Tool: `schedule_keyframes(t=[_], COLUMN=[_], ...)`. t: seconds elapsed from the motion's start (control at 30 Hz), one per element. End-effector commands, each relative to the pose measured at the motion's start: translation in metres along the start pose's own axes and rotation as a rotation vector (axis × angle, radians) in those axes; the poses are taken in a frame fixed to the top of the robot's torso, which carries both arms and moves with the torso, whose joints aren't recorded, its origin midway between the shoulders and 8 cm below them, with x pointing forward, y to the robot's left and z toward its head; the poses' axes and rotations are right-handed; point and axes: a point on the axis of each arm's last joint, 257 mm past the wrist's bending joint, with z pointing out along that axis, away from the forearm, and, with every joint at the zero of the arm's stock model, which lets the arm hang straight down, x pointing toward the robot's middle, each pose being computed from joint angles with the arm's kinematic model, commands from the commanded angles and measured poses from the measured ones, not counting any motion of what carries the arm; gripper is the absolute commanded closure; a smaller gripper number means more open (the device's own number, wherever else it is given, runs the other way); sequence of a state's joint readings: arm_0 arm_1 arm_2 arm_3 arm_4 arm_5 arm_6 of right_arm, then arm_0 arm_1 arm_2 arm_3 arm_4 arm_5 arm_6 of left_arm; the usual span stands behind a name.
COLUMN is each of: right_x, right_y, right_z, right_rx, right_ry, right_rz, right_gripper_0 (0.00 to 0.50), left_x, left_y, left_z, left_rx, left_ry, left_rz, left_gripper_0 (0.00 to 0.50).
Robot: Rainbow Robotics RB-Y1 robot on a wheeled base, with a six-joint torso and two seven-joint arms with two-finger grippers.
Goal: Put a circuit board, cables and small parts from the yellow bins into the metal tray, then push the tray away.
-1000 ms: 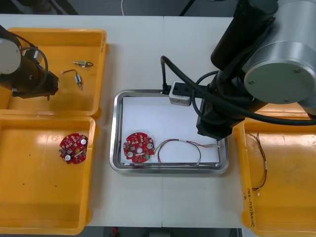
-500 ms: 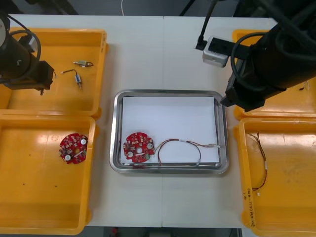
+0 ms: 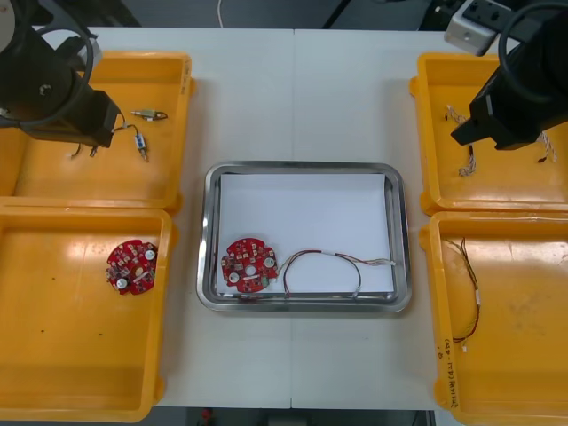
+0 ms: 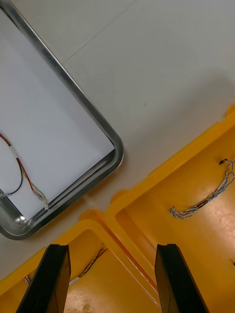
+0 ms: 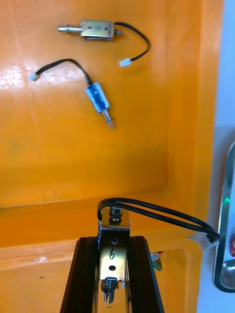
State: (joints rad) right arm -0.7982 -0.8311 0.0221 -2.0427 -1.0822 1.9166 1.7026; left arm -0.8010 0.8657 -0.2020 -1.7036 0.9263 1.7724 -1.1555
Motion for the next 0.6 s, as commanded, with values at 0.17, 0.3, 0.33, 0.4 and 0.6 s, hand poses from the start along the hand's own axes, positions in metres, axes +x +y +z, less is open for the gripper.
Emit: schedule_keyframes(t=[0.17,0.3,0.33,0.4,0.6], right_x=[0.023,0.032,0.035,0.039,0.058], right_y=[-0.06,-0.081,-0.087,-0.095,-0.126], right_z=[-0.025,-0.03,-0.03,-0.032,-0.037], right_rx=[0.075,0.105,0.116,0.13,0.184], right_ry=[-0.021,-0.019,-0.016,-0.015,-0.003], right_rz=[0.212,0.276,0.295,0.318,0.419], right_gripper_0=[0.0,0.0,0.0,0.0,0.0], left_x=[-0.025,-0.027,-0.028,-0.027,-0.023], left_y=[-0.055,-0.075,-0.083,-0.091,-0.134], left_z=[-0.026,-0.024,-0.024,-0.021,-0.013], left_rx=[0.036,0.023,0.027,0.031,0.059], left_ry=[-0.052,-0.049,-0.05,-0.047,-0.058], left_rz=[0.076,0.101,0.108,0.101,0.089], left_gripper_0=[0.5,0.5,0.5,0.5,0.5])
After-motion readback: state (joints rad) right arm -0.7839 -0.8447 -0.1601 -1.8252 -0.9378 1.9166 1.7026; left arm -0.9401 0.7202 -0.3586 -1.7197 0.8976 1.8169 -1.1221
